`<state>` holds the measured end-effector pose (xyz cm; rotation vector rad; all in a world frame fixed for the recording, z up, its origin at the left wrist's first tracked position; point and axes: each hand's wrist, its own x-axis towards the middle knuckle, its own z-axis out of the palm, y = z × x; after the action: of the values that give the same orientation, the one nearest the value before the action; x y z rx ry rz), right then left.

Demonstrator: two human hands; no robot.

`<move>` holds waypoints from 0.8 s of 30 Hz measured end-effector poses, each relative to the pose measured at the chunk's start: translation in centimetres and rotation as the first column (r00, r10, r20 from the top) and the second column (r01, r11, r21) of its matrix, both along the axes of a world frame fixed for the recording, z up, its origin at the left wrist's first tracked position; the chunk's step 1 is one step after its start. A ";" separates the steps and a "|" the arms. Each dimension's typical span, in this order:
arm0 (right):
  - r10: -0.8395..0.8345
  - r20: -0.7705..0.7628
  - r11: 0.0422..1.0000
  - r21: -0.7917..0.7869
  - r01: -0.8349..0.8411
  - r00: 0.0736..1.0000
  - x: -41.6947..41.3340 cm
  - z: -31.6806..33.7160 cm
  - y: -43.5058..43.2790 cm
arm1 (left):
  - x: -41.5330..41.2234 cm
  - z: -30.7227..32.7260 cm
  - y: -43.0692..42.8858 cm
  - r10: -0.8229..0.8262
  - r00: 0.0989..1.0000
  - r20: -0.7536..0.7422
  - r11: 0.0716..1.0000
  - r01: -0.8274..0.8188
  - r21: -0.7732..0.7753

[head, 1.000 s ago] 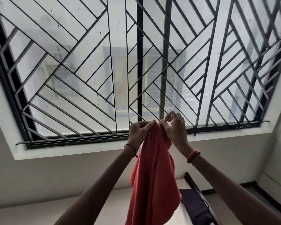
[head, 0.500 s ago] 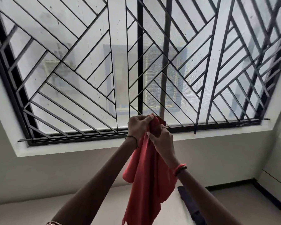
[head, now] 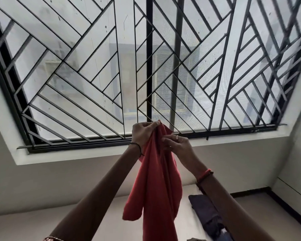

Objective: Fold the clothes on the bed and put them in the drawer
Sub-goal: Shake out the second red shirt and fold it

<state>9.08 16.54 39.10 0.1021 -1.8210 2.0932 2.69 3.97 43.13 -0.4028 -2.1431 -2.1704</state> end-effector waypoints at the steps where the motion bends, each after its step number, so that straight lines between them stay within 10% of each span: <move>1: 0.028 0.028 0.997 -0.067 -0.026 0.999 0.0 -0.1 0.1 | 0.1 0.0 0.0 -0.002 1.000 -0.002 1.000 0.002 0.000; 6: 0.058 0.132 0.977 -0.213 -0.029 0.990 0.0 -0.6 0.3 | 0.3 0.0 0.3 -0.033 0.999 -0.005 0.999 0.033 -0.013; 12: -0.121 -0.023 0.964 0.235 0.123 0.992 -0.3 -1.7 -0.2 | 0.2 -0.3 1.0 -0.006 0.999 -0.032 0.998 0.004 -0.059; 24: -0.024 -0.006 0.989 -0.147 0.023 1.000 -0.9 -3.2 0.8 | 1.7 -4.3 1.0 -0.191 0.981 -0.035 0.972 0.185 -0.142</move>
<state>8.20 17.37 35.87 0.0511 -1.6494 2.1988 4.38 5.01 38.83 -0.6876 -2.3230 -2.0833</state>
